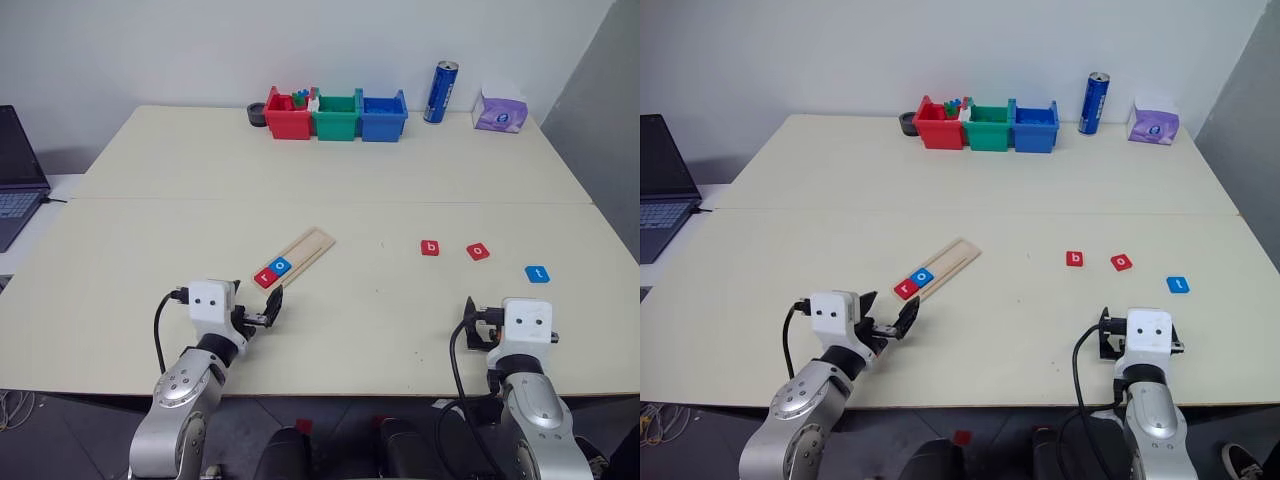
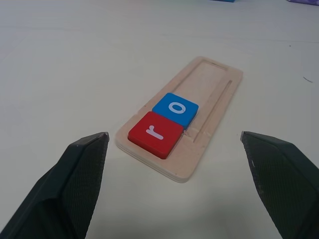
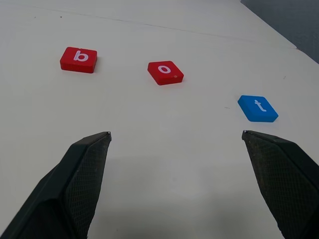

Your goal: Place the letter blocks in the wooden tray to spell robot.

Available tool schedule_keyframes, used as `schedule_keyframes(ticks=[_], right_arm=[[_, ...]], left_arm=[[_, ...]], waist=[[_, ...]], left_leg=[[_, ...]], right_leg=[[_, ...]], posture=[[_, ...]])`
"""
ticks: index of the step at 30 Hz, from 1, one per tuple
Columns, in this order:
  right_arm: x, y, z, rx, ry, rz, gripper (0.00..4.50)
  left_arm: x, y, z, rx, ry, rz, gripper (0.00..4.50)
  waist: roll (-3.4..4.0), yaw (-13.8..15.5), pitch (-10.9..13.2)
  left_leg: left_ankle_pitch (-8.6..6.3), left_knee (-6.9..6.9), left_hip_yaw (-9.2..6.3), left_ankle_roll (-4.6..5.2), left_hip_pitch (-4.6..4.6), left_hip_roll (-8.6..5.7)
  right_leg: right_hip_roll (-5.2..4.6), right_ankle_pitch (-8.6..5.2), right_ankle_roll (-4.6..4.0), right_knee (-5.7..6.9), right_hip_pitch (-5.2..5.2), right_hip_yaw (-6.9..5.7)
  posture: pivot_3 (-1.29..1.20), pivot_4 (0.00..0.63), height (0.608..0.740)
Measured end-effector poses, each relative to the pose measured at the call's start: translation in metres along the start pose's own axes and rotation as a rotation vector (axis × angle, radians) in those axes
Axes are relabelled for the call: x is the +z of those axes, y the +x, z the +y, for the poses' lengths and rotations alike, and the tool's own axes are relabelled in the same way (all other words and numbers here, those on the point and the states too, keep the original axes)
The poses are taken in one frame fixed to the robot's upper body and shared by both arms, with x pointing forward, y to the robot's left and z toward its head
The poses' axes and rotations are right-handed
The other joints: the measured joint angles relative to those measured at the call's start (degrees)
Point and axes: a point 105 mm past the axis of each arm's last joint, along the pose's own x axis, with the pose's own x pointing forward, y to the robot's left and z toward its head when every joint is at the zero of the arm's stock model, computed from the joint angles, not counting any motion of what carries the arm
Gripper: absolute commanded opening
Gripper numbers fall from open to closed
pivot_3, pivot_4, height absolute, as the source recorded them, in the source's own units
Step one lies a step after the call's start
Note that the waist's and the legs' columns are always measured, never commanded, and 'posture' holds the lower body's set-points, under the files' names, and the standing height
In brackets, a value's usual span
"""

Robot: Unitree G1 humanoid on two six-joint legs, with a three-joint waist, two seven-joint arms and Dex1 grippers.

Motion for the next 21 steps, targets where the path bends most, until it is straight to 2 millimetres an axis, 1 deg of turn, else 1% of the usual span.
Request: schedule_keyframes(ticks=[4,7,8,10,12,13,16,17,19,21], right_arm=[[0.010,0.005,-0.002,0.007,-0.003,-0.039,4.48],[0.020,0.010,0.004,0.077,-0.001,-0.075,4.48],[0.027,0.013,0.011,0.147,0.009,-0.103,4.48],[0.049,0.017,0.027,0.316,0.016,-0.181,4.48],[0.067,0.017,0.041,0.478,0.005,-0.240,4.48],[0.074,0.016,0.046,0.547,-0.005,-0.260,4.48],[0.083,0.018,0.060,0.759,-0.032,-0.266,4.48],[0.086,0.019,0.065,0.869,-0.065,-0.257,4.48],[0.094,0.017,0.069,1.007,-0.099,-0.262,4.48],[0.094,0.014,0.073,1.092,-0.102,-0.248,4.48]], left_arm=[[0.002,0.003,-0.001,-0.016,0.005,-0.005,4.50],[0.009,0.006,0.000,-0.034,0.032,-0.019,4.50],[0.013,0.010,0.003,-0.042,0.044,-0.027,4.50],[0.022,0.016,0.009,-0.057,0.077,-0.042,4.50],[0.032,0.021,0.012,-0.083,0.108,-0.058,4.50],[0.036,0.022,0.013,-0.098,0.125,-0.066,4.50],[0.043,0.027,0.016,-0.156,0.153,-0.068,4.50],[0.044,0.030,0.017,-0.206,0.156,-0.052,4.50],[0.047,0.032,0.015,-0.282,0.162,-0.034,4.50],[0.048,0.031,0.013,-0.336,0.173,-0.018,4.50]], waist=[[0.00,0.00,0.00],[0.00,-0.01,0.00],[0.00,-0.02,0.01],[-0.01,-0.04,0.03],[-0.01,-0.07,0.03],[-0.01,-0.07,0.03],[-0.03,-0.05,0.06],[-0.02,-0.05,0.10],[-0.04,-0.06,0.10],[-0.04,-0.04,0.10]], left_leg=[[0.00,0.01,0.00,0.00,0.00,-0.02],[0.00,0.01,-0.01,0.00,0.00,-0.04],[0.00,0.01,0.00,0.00,0.01,-0.06],[0.00,0.03,0.00,0.00,0.03,-0.06],[0.00,0.02,-0.02,0.01,0.03,-0.05],[0.00,0.02,-0.03,0.01,0.01,-0.06],[0.00,0.02,-0.01,0.01,0.00,-0.08],[0.00,0.03,0.02,0.01,0.01,-0.09],[-0.01,0.02,-0.02,0.03,0.01,-0.07],[-0.02,0.00,-0.06,0.04,-0.02,-0.04]], right_leg=[[0.00,0.00,0.00,0.00,0.00,0.00],[0.03,0.00,0.00,0.00,0.00,-0.02],[0.06,0.01,0.00,0.01,0.00,-0.02],[0.11,0.03,-0.02,0.01,0.01,-0.04],[0.14,0.06,-0.07,0.01,0.02,-0.05],[0.14,0.19,-0.30,-0.01,0.02,-0.06],[0.14,0.19,-0.32,-0.02,0.01,-0.06],[0.14,0.20,-0.32,-0.01,0.01,-0.13],[0.14,0.19,-0.32,-0.04,0.01,-0.17],[0.14,0.19,-0.33,-0.04,0.01,-0.13]], posture=[[0.00,0.150,0.740],[0.00,0.150,0.740],[0.00,0.150,0.740],[0.00,0.150,0.740],[0.00,0.150,0.740],[0.00,0.150,0.740],[0.00,0.150,0.740],[0.00,0.150,0.740],[0.00,0.150,0.740],[0.00,0.150,0.740]])
